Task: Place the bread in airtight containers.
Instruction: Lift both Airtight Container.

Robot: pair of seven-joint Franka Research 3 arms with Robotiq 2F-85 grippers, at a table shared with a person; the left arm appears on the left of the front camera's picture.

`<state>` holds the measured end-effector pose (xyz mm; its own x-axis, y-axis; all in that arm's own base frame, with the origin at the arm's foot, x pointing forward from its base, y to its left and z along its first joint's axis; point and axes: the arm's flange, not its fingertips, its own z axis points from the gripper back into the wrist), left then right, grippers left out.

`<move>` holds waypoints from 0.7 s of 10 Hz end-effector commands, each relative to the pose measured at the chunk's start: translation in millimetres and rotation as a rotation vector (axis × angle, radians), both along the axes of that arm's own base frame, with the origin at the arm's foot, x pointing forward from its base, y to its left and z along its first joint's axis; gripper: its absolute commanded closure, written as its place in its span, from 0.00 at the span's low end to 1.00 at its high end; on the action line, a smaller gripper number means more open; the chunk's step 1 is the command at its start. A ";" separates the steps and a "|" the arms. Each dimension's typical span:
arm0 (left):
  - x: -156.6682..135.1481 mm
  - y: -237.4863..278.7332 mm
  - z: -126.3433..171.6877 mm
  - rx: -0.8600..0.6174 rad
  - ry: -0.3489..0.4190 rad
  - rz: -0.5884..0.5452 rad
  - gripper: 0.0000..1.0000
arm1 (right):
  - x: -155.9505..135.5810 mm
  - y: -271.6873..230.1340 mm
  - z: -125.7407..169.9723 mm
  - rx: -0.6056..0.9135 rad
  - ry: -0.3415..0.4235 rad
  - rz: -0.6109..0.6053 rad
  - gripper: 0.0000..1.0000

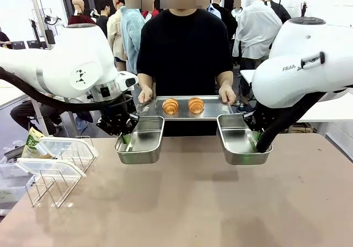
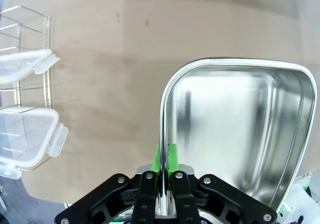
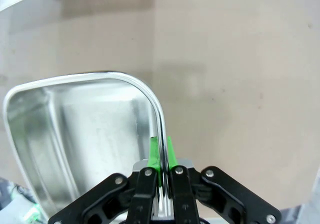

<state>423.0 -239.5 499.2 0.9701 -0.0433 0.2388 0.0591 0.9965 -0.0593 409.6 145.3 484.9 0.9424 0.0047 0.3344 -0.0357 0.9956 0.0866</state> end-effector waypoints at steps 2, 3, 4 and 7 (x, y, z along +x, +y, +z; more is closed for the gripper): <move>-1.9 0.5 -1.1 0.035 0.003 -0.005 1.00 | -2.9 -6.8 -2.6 0.044 0.018 0.031 1.00; -6.7 2.1 -1.5 0.028 -0.026 -0.011 1.00 | 5.5 4.1 -12.6 0.013 0.036 0.059 1.00; -3.3 -0.5 1.7 0.008 0.002 -0.002 1.00 | -1.8 -4.5 1.3 0.013 0.003 0.003 1.00; -3.3 -0.5 1.7 0.008 0.002 -0.002 1.00 | -1.8 -4.5 1.3 0.013 0.003 0.003 1.00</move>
<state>418.5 -241.2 497.3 0.9718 -0.0503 0.2303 0.0632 0.9968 -0.0489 409.3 140.9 482.8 0.9455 0.0126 0.3255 -0.0451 0.9947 0.0923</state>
